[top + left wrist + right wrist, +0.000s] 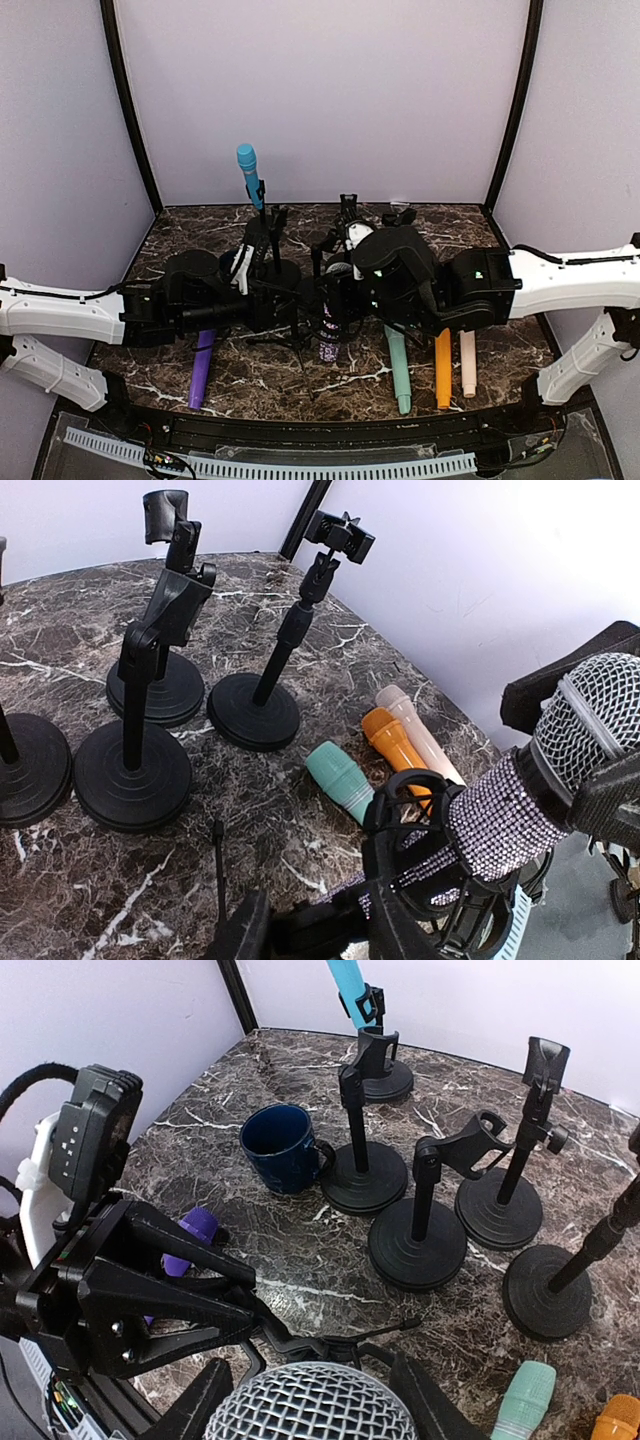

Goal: Remove the microphone from the stand
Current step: Remove the microphone from the microphone stand.

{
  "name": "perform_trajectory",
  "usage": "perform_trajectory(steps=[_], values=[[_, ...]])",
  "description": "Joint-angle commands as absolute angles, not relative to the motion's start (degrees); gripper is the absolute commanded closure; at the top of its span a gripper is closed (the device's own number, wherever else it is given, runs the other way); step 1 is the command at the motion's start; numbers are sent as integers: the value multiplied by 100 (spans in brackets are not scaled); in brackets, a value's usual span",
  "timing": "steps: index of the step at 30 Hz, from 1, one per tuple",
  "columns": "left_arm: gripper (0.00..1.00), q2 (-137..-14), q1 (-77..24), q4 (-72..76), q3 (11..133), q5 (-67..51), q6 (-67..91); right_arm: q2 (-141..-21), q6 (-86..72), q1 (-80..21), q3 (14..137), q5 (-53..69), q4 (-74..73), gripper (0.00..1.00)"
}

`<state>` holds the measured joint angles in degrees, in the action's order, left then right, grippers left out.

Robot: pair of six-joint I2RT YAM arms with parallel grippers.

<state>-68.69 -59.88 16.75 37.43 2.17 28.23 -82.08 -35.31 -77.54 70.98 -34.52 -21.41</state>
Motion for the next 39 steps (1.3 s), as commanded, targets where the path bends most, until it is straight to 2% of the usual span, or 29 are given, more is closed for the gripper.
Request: perform_trajectory(steps=[1, 12, 28, 39], values=[[66, -7073, -5977, 694, 3560, 145, 2645, -8027, -2913, -7610, 7438, -3722, -1254, 77], [67, -7157, -5977, 683, 3560, 141, 2636, -7531, -2049, -7611, 6959, -2154, -27, 78], [67, -7205, -5977, 668, 3545, 156, 2628, -7304, -1980, -7610, 7414, -2487, -477, 80], [67, -7218, -5977, 634, 3572, 207, 2618, -6691, -2011, -7610, 7316, -2705, -573, 81]])
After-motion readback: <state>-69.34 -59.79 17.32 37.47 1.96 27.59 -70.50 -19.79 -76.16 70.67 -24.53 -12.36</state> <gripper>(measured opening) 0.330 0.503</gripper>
